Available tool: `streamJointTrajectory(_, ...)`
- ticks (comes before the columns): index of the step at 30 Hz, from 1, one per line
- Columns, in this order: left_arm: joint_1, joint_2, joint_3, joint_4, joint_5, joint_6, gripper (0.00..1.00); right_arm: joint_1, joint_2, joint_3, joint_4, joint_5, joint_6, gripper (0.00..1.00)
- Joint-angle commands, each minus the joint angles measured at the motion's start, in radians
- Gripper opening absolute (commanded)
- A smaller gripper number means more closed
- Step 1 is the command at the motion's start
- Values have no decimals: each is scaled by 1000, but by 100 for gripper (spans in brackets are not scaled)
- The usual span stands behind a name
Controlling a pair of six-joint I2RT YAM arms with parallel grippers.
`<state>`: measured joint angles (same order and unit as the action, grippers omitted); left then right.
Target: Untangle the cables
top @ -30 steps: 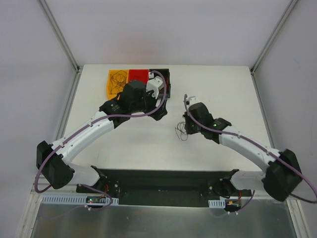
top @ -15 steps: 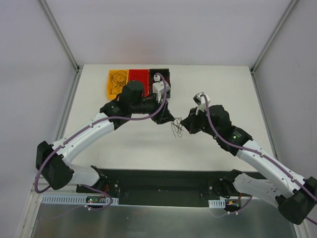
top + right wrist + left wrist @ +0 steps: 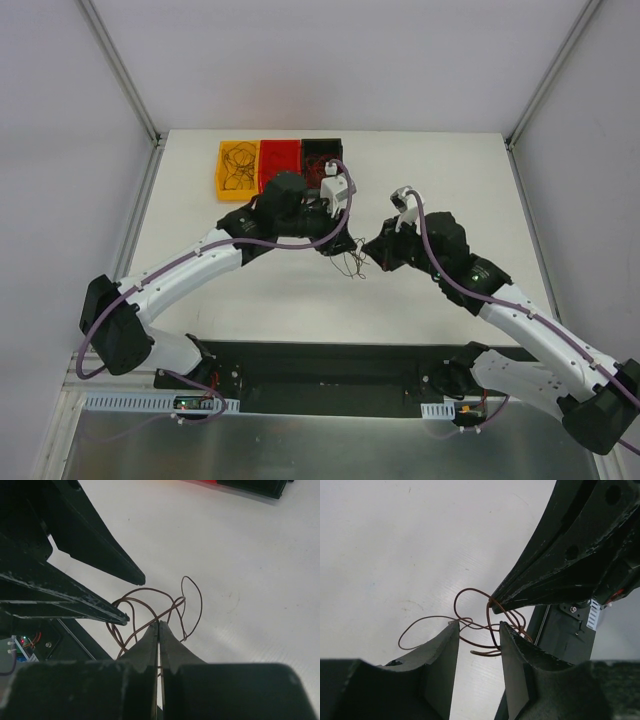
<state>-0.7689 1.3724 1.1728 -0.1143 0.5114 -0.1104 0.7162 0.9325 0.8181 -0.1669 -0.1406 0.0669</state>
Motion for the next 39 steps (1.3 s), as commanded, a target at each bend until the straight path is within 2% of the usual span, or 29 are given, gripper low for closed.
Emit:
streamJointTrajectory(1,-46,7,-2,-5,-146,57,36,12,-15,19,46,-28,4,0)
streamJointTrajectory(6,-78,17,7,-44,-263,101,22,42,-4,52,12,24,-7,0)
streamJointTrajectory(9,-96,13,7,-50,-271,140,3,66,0,61,12,62,-4,0)
streamJointTrajectory(10,-101,8,5,-50,-275,143,0,75,2,61,12,85,2,0)
streamJointTrajectory(15,-110,-15,-2,-38,-235,115,0,117,34,52,26,211,59,5)
streamJointTrajectory(21,-110,-59,-39,37,-179,43,0,147,106,13,134,280,163,24)
streamJointTrajectory(24,-110,-102,-61,71,-181,32,0,147,155,-20,211,318,218,28)
streamJointTrajectory(27,-110,-168,-85,87,-285,60,0,149,184,-48,181,396,258,28)
streamJointTrajectory(32,-109,-326,-186,192,-577,136,0,109,111,-152,32,568,286,32)
streamJointTrajectory(36,-110,-423,-265,290,-721,185,0,19,36,-218,-48,546,252,38)
streamJointTrajectory(39,-110,-450,-282,317,-746,216,0,-36,8,-240,-66,490,203,44)
